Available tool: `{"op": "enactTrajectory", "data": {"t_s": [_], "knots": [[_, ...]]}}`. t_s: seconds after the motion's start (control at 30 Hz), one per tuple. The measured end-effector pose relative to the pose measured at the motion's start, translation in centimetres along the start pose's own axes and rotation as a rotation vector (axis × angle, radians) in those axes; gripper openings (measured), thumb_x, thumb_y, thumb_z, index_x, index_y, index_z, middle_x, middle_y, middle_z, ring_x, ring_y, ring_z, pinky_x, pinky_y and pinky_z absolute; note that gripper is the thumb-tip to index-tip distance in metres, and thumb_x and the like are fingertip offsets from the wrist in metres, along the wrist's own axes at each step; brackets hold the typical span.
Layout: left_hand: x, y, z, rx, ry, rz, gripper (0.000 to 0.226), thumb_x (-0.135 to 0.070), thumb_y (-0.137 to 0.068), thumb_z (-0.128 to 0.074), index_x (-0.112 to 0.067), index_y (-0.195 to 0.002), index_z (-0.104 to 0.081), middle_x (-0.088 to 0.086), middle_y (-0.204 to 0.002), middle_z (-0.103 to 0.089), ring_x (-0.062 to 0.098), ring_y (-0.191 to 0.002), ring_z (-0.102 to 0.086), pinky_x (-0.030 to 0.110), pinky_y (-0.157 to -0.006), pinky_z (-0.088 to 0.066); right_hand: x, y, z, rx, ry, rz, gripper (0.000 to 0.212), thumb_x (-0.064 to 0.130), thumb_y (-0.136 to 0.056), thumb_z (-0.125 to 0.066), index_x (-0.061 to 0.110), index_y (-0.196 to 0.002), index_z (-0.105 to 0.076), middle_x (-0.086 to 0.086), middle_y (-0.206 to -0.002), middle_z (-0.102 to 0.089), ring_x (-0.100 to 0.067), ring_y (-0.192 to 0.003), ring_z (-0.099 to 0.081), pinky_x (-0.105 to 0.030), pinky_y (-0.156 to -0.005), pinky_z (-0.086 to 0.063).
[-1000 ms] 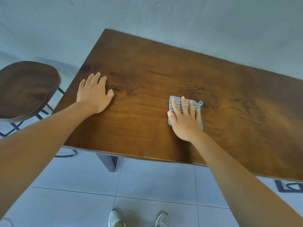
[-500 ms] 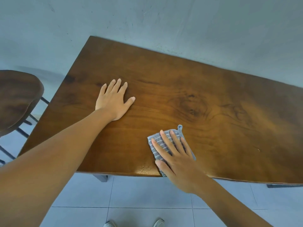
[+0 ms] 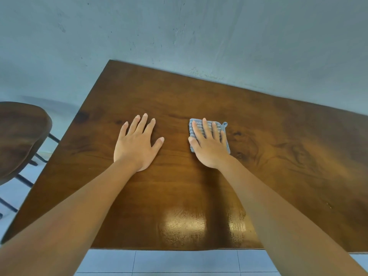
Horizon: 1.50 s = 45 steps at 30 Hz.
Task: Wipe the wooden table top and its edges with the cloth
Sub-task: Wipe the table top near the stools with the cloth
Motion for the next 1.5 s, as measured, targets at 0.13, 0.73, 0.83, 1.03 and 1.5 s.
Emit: {"op": "enactTrajectory", "data": {"t_s": [0.13, 0.73, 0.83, 1.03, 1.5], "knots": [[0.1, -0.2, -0.3, -0.005, -0.006, 0.003, 0.076, -0.070, -0.098, -0.010, -0.032, -0.163, -0.006, -0.003, -0.172, 0.000, 0.020, -0.159, 0.002, 0.046, -0.128, -0.008, 1.7, 4.9, -1.2, -0.016, 0.037, 0.150, 0.060, 0.056, -0.106, -0.007, 0.041, -0.159, 0.016, 0.006, -0.166, 0.029, -0.021, -0.151, 0.032, -0.047, -0.124, 0.015], [0.2, 0.0, 0.0, -0.003, 0.003, 0.029, 0.070, -0.068, -0.101, -0.013, -0.036, -0.163, -0.005, -0.009, -0.171, 0.001, 0.011, -0.157, 0.007, 0.040, -0.129, -0.004, -2.6, -6.8, 2.7, 0.035, 0.113, 0.370, 0.059, 0.058, -0.105, -0.012, 0.048, -0.158, 0.011, 0.012, -0.168, 0.023, -0.016, -0.153, 0.027, -0.047, -0.124, 0.013], [0.2, 0.1, 0.1, -0.007, 0.013, 0.040, 0.069, -0.067, -0.101, -0.015, -0.037, -0.163, -0.006, -0.011, -0.171, 0.001, 0.009, -0.157, 0.006, 0.038, -0.129, -0.003, -2.3, -11.0, 4.0, 0.035, 0.086, 0.258, 0.059, 0.058, -0.105, -0.009, 0.046, -0.159, 0.011, 0.008, -0.169, 0.021, -0.022, -0.154, 0.024, -0.049, -0.123, 0.014], [0.1, 0.3, 0.4, -0.006, 0.032, 0.057, 0.067, -0.065, -0.101, -0.018, -0.038, -0.162, -0.009, -0.013, -0.171, -0.001, 0.006, -0.156, 0.007, 0.036, -0.128, -0.003, 0.1, -9.1, 3.0, -0.001, 0.071, 0.274, 0.060, 0.054, -0.105, -0.006, 0.038, -0.160, 0.013, 0.001, -0.168, 0.023, -0.029, -0.153, 0.025, -0.053, -0.123, 0.014], [0.5, 0.3, 0.2, 0.025, 0.053, 0.077, 0.071, -0.072, -0.097, -0.006, -0.043, -0.161, -0.006, -0.020, -0.169, 0.004, -0.001, -0.154, 0.012, 0.034, -0.128, -0.001, -3.3, -14.1, 4.7, 0.003, 0.252, 0.714, 0.055, 0.065, -0.100, -0.002, 0.056, -0.149, 0.022, 0.014, -0.167, 0.022, -0.011, -0.152, 0.027, -0.046, -0.125, 0.010]]}}
Point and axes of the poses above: each hand's wrist, its own y-axis away from the middle knuckle, its own z-axis out of the back of the hand, x = y × z, the point moved 8 cm from there along -y, towards the middle knuckle
